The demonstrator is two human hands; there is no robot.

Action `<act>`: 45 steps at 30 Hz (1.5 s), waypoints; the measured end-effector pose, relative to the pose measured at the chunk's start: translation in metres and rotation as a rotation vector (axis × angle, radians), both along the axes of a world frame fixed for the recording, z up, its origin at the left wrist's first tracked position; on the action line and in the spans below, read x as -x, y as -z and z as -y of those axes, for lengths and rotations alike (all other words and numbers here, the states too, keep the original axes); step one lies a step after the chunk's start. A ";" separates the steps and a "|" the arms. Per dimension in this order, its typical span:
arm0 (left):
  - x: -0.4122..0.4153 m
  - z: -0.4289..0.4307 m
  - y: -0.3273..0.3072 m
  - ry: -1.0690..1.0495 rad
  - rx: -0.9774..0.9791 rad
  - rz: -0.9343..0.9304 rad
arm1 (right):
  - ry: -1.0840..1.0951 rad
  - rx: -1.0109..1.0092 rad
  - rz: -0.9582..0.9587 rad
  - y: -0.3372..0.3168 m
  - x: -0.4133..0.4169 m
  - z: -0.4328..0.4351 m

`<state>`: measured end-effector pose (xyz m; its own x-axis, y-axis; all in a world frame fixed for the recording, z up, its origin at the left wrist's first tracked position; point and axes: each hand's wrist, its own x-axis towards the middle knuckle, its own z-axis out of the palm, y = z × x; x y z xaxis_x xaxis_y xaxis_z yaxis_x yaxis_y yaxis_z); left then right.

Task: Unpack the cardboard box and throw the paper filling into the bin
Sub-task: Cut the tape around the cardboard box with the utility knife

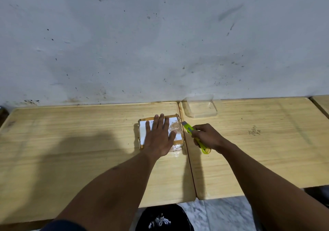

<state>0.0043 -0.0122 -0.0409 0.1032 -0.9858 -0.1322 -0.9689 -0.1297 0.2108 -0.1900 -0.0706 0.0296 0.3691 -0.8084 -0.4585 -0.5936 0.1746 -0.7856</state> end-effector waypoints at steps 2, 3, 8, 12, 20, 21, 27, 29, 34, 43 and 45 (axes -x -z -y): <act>0.000 0.000 0.000 0.003 0.001 0.000 | -0.006 0.011 0.012 0.000 -0.002 0.001; -0.001 0.000 0.000 0.005 0.002 -0.003 | -0.009 0.014 0.013 0.000 -0.002 0.001; -0.002 0.000 -0.001 0.009 -0.005 -0.027 | -0.040 0.024 -0.021 0.002 -0.006 0.005; -0.002 0.000 0.000 0.009 0.009 -0.021 | -0.044 0.033 -0.061 0.002 -0.009 0.009; -0.002 -0.001 0.000 0.010 0.016 -0.042 | -0.082 0.048 -0.159 0.001 -0.023 0.014; -0.003 -0.001 0.000 0.009 0.012 -0.043 | -0.092 0.041 -0.174 -0.001 -0.026 0.016; -0.001 0.000 0.001 0.004 0.016 -0.002 | -0.218 0.020 -0.341 -0.012 -0.037 0.022; 0.000 -0.001 0.000 0.001 0.019 0.009 | -0.232 0.005 -0.369 -0.012 -0.038 0.023; 0.001 -0.002 -0.003 0.017 0.005 0.033 | -0.241 -0.050 -0.399 -0.014 -0.039 0.030; 0.001 -0.001 -0.003 0.018 -0.017 0.057 | -0.380 -0.112 -0.516 -0.021 -0.030 0.012; 0.001 -0.001 -0.002 0.019 -0.022 0.058 | -0.398 -0.125 -0.523 -0.020 -0.027 0.007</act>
